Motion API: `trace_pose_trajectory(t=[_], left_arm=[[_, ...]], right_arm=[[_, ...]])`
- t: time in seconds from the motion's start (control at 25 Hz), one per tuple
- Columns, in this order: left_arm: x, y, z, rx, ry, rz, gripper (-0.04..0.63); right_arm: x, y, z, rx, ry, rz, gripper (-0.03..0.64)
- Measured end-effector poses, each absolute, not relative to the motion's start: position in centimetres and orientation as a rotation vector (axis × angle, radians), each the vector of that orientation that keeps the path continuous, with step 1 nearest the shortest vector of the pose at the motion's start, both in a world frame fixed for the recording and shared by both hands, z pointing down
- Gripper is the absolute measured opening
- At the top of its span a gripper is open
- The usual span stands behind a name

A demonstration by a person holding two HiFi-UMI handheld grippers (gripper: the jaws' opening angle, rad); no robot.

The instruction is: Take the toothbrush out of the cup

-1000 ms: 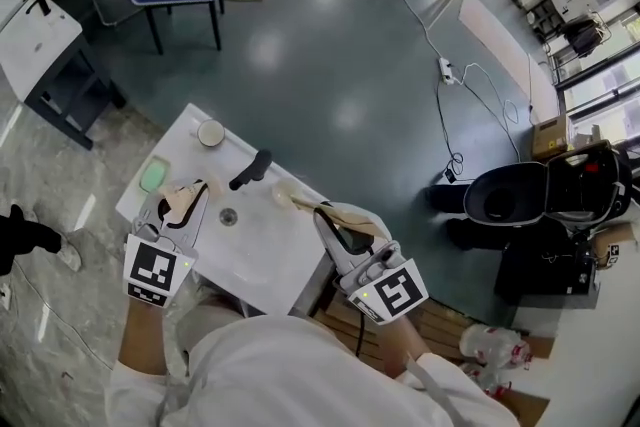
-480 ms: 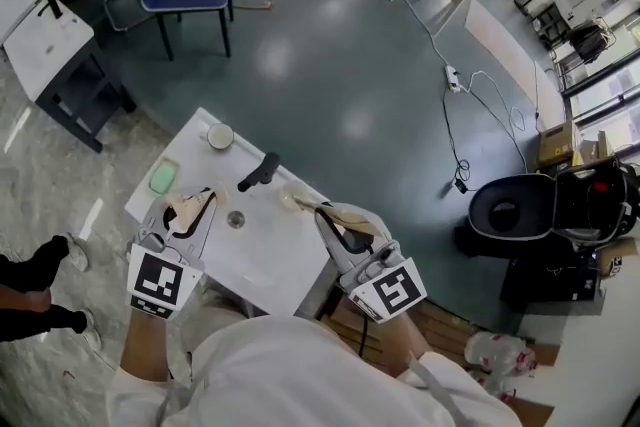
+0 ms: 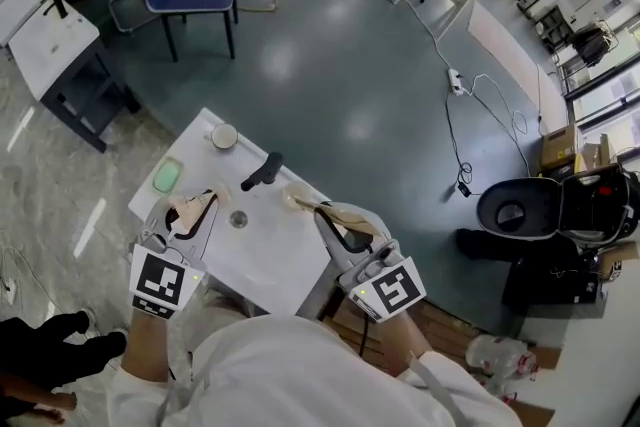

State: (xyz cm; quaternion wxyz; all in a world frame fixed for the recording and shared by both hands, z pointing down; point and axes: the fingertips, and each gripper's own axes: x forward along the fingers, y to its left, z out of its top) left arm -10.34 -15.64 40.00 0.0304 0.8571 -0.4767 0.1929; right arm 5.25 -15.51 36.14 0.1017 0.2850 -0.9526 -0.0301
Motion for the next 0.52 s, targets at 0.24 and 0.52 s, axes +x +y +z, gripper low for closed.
trace_pose_trajectory(t=[0.24,0.52], left_arm=[[-10.3,-15.59,39.9,2.645,-1.474,0.6,0.029],[-10.45,-15.96,39.97,2.654,-1.47,0.604,0.029]], right_arm=[[5.44,-15.38,36.27,0.85,-2.816,-0.081,0.038],[5.22,-15.73,36.22,0.849,-2.811,-0.109,0.038]])
